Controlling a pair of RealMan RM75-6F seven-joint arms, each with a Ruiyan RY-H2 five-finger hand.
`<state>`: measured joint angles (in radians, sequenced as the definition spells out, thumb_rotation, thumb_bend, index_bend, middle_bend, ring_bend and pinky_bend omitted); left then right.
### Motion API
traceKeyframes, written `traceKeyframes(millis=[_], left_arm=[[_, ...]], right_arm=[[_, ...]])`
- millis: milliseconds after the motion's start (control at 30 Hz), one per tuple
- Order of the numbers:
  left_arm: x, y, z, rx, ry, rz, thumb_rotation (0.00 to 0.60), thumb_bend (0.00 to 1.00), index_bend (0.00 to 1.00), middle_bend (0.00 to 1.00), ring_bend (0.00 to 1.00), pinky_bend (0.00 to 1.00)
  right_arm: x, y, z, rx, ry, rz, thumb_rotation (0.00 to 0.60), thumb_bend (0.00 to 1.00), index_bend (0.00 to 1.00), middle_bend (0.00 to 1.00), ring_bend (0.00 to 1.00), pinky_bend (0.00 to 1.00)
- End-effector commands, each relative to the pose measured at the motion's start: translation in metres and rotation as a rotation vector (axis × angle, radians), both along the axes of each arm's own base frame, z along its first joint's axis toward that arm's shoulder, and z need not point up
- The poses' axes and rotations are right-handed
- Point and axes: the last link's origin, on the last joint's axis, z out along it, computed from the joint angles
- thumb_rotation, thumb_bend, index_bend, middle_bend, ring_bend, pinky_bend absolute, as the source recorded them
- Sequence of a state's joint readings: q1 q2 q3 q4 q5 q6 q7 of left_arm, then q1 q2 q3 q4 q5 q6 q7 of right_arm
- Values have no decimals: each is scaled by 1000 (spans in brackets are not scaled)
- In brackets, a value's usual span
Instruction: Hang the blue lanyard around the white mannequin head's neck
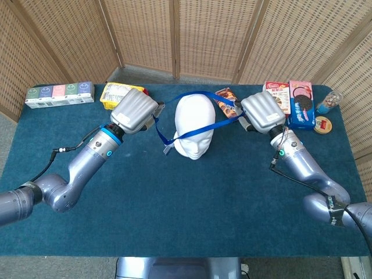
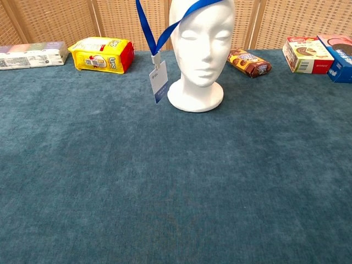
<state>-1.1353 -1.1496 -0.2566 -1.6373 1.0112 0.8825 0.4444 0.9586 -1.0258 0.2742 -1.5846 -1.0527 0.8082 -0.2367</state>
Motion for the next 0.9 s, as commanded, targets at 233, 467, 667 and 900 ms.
traceKeyframes(millis=[233, 467, 667, 900], left_arm=[[2, -1, -1, -9, 19, 1, 600, 333, 690, 1000, 1000, 1000], [2, -1, 0, -9, 28, 5, 598, 233, 689, 1000, 1000, 1000], [1, 0, 0, -1, 44, 7, 600, 204, 689, 1000, 1000, 1000], [1, 0, 0, 2, 45, 8, 600, 203, 689, 1000, 1000, 1000]], right_arm=[[-2, 0, 0, -1, 28, 1, 600, 555, 722, 1000, 1000, 1000], [-3, -1, 0, -1, 36, -2, 583, 442, 679, 1000, 1000, 1000], [-4, -1, 0, 2, 36, -10, 542, 380, 649, 1000, 1000, 1000], [-2, -2, 0, 4, 35, -13, 525, 350, 625, 1000, 1000, 1000]])
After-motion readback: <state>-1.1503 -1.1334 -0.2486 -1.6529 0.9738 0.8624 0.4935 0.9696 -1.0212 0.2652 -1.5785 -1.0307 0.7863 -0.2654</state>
